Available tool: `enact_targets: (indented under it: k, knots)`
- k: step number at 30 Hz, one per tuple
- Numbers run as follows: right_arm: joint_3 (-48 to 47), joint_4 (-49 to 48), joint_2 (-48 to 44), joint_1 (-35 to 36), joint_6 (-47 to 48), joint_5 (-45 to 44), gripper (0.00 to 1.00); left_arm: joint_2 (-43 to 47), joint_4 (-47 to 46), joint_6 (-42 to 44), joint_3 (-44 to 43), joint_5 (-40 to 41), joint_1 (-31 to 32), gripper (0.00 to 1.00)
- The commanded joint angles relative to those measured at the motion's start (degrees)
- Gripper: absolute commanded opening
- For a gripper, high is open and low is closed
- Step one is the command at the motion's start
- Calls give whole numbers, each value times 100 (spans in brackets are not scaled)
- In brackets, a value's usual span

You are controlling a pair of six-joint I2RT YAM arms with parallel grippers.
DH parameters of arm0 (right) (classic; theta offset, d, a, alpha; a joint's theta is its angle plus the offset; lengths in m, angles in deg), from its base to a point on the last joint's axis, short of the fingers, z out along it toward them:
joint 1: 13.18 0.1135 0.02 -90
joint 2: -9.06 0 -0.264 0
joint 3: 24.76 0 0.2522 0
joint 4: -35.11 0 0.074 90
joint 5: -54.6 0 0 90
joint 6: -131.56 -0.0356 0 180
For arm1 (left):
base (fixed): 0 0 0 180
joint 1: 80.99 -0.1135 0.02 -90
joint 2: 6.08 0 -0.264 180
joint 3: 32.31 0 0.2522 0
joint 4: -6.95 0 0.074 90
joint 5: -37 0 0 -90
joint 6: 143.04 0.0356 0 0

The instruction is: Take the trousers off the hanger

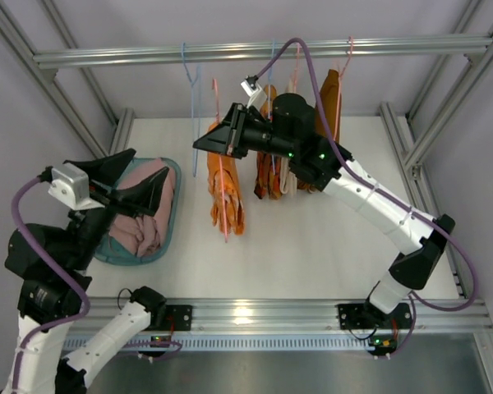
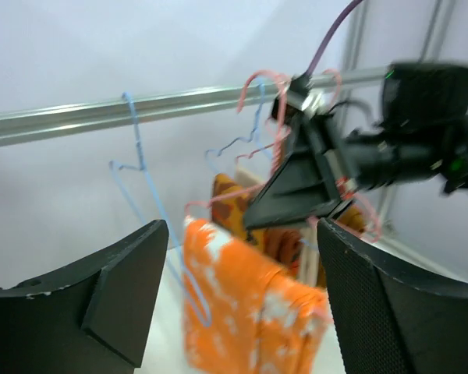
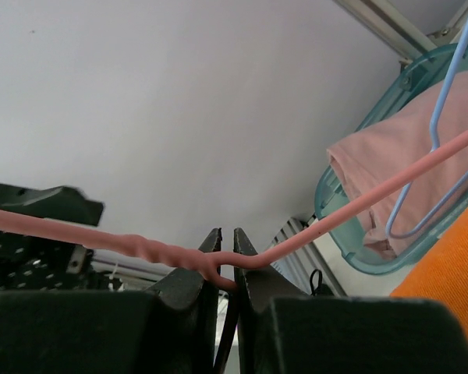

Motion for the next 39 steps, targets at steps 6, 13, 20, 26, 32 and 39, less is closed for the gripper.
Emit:
enact_targets:
  k: [6,13,20,26,32,39]
  knots:
    - [-421,-821,-670,-5,212,66,0,428,318,704,1441,-766,-120,83]
    - [-694,-610,-539,-5,115,-144,0,166,-50,687,1530,-1154,-120,85]
    - [-1080,-399,-301,-14,-131,-303,0,-2,-392,213,1810,-1138,-103,87]
    - [-1292,-443,-204,-22,-184,-250,0,-99,-815,10,2092,-927,-102,87]
    - [-1318,-521,-160,-23,-201,-232,0,-327,-1150,80,2101,-1128,-85,86]
    - [-1423,-539,-81,-14,-184,-268,0,-652,-1088,352,1969,-752,433,85]
